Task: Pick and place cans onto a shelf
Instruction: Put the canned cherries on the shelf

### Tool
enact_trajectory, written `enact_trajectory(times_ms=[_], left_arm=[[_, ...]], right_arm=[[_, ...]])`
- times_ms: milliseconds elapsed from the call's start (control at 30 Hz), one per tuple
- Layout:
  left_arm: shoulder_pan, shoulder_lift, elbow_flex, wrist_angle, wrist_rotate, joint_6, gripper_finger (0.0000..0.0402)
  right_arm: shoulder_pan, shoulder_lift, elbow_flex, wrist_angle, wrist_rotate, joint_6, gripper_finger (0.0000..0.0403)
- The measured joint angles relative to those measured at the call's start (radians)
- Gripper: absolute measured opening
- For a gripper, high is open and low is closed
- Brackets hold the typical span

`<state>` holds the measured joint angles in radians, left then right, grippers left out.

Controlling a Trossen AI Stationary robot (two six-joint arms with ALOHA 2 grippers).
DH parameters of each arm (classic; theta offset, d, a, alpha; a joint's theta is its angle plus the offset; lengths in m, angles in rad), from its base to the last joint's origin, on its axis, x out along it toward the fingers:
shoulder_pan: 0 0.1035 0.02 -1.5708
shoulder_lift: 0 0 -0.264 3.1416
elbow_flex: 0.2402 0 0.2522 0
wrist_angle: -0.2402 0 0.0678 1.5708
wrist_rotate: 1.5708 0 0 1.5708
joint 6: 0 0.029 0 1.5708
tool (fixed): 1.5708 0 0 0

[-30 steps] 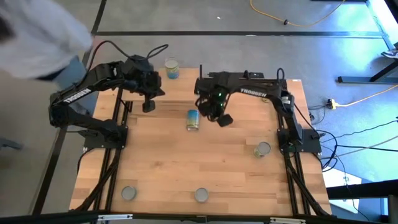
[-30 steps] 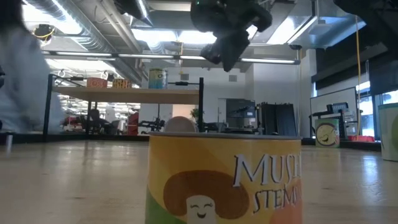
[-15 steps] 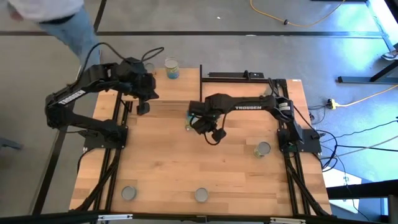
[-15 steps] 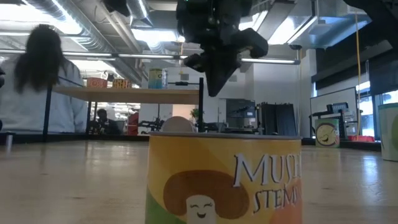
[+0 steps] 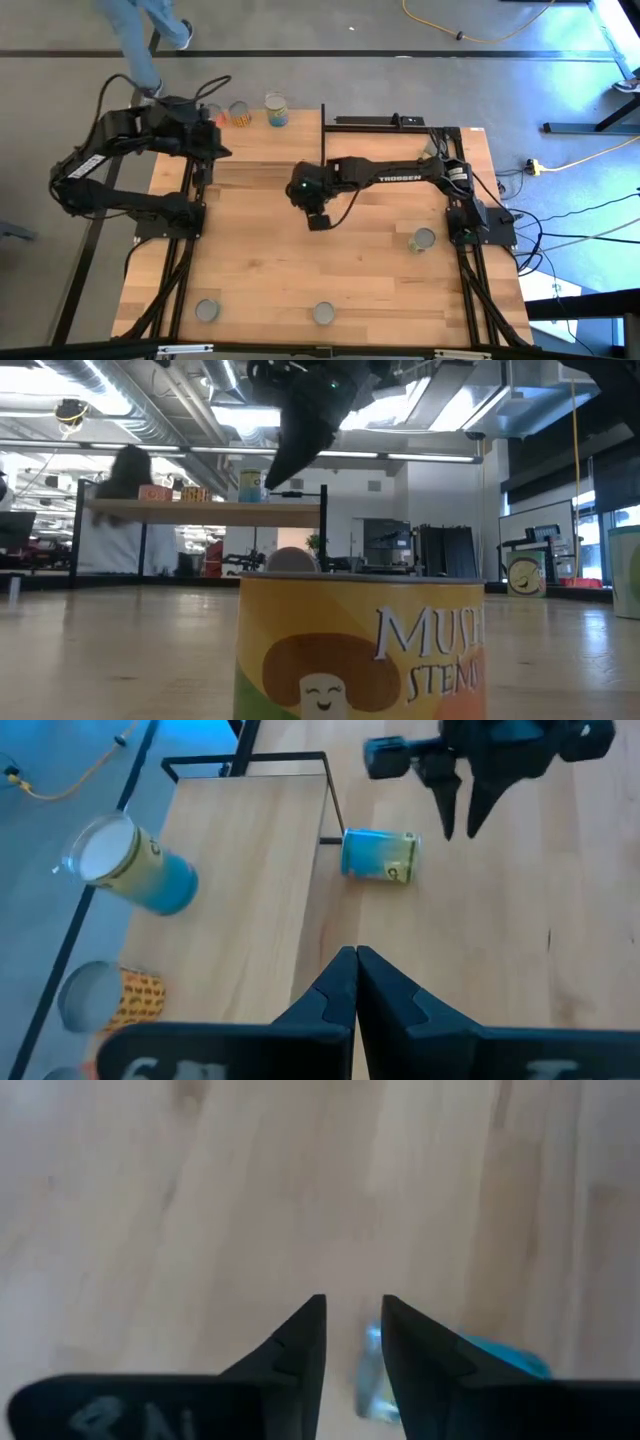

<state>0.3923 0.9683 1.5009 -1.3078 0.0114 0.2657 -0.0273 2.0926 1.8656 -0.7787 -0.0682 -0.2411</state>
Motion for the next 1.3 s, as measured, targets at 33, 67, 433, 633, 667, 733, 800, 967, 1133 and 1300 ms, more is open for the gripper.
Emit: enact_trajectory(times_ms=[33, 67, 433, 633, 667, 733, 800, 967, 1133, 1300], left_arm=[[0.000, -0.011, 0.000, -0.002, 0.003, 0.000, 0.0000], [0.000, -0.022, 0.000, -0.006, 0.003, 0.001, 0.0000], [0.000, -0.095, 0.000, -0.011, 0.006, 0.003, 0.0000], [0.000, -0.099, 0.000, -0.010, 0.006, 0.003, 0.0000], [0.000, -0.099, 0.000, -0.010, 0.006, 0.003, 0.0000], [0.000, -0.099, 0.000, -0.010, 0.006, 0.003, 0.0000], [0.000, -0.099, 0.000, -0.010, 0.006, 0.005, 0.0000], [0.000, -0.099, 0.000, -0.015, 0.006, 0.006, 0.0000], [0.000, -0.099, 0.000, -0.020, 0.006, 0.006, 0.0000], [0.000, -0.099, 0.000, -0.021, 0.005, 0.006, 0.0000]], right_arm=[[0.011, 0.000, -0.008, 0.002, 0.001, 0.002, 0.0100], [0.024, 0.001, -0.015, 0.002, 0.013, 0.002, 0.0100], [0.137, 0.001, -0.172, 0.070, 0.480, 0.092, 0.0101], [0.138, 0.001, -0.215, 0.124, 0.524, 0.158, 0.0101], [0.138, 0.001, -0.219, 0.136, 0.548, 0.159, 0.0101], [0.137, 0.001, -0.221, 0.135, 0.592, 0.159, 0.0101], [0.137, 0.001, -0.221, 0.138, 0.587, 0.161, 0.0101], [0.136, 0.001, -0.221, 0.157, 0.524, 0.215, 0.0101], [0.135, 0.010, -0.221, 0.181, 0.530, 0.219, 0.0101], [0.135, 0.052, -0.221, 0.179, 0.532, 0.210, 0.0101]])
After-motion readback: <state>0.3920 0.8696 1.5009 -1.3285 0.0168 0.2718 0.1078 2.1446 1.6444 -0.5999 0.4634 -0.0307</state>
